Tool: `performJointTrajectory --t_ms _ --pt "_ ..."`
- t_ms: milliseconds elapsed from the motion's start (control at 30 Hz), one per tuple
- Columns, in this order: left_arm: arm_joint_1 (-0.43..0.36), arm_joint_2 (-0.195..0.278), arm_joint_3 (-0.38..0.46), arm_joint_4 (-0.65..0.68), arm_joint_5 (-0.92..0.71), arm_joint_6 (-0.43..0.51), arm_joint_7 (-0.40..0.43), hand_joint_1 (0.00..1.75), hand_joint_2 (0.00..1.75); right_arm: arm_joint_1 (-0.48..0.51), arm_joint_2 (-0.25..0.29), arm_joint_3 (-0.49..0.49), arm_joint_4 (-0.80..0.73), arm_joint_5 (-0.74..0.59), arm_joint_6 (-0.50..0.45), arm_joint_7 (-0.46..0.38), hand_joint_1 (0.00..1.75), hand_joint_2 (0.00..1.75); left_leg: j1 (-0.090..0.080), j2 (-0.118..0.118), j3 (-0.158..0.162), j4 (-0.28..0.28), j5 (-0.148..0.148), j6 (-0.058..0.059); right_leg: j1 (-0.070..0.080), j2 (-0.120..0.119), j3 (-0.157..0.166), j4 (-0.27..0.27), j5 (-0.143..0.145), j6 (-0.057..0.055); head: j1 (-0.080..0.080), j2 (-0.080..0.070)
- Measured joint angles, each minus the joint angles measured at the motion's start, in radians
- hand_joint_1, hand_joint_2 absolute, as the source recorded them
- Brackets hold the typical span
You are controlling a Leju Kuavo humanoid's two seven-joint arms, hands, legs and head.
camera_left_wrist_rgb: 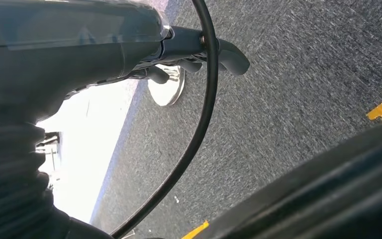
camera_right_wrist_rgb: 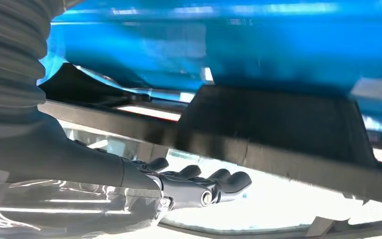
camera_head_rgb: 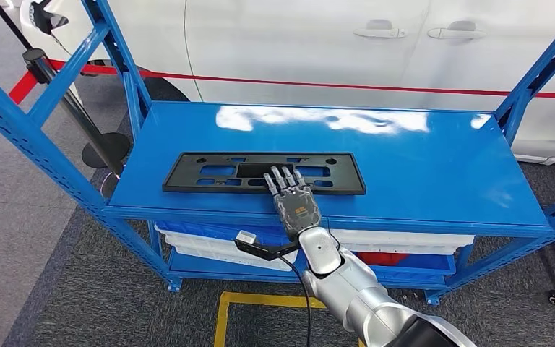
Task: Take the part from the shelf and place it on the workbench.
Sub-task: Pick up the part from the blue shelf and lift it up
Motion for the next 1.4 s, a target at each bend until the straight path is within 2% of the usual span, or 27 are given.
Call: performJointTrajectory --t_ms 133,333,933,1400 --pt "0.0 0.0 0.012 0.0 -0.003 0.0 -0.002 0.0 1.75 0.001 0.0 -0.024 -0.036 0.017 0.011 -0.015 0.0 1.75 0.0 0.0 0.0 0.0 0.0 0.0 0.0 0.0 0.0 0.0 0.0 0.0 0.0 0.0" --pt "0.0 0.0 0.024 0.0 -0.006 0.0 -0.009 0.0 1.75 0.002 0.001 -0.026 -0.09 0.046 0.098 -0.015 0.0 1.75 0.0 0.0 0.0 0.0 0.0 0.0 0.0 0.0 0.0 0.0 0.0 0.0 0.0 0.0" --pt "0.0 0.0 0.045 0.0 -0.015 0.0 -0.009 0.0 1.75 0.004 0.005 -0.026 -0.095 0.046 0.109 -0.035 0.0 1.75 0.0 0.0 0.0 0.0 0.0 0.0 0.0 0.0 0.0 0.0 0.0 0.0 0.0 0.0" --pt "0.001 0.0 0.063 0.0 -0.018 0.002 -0.008 0.0 1.75 -0.013 0.033 -0.02 -0.138 0.045 0.147 -0.059 0.0 1.75 0.0 0.0 0.0 0.0 0.0 0.0 0.0 0.0 0.0 0.0 0.0 0.0 0.0 0.0"
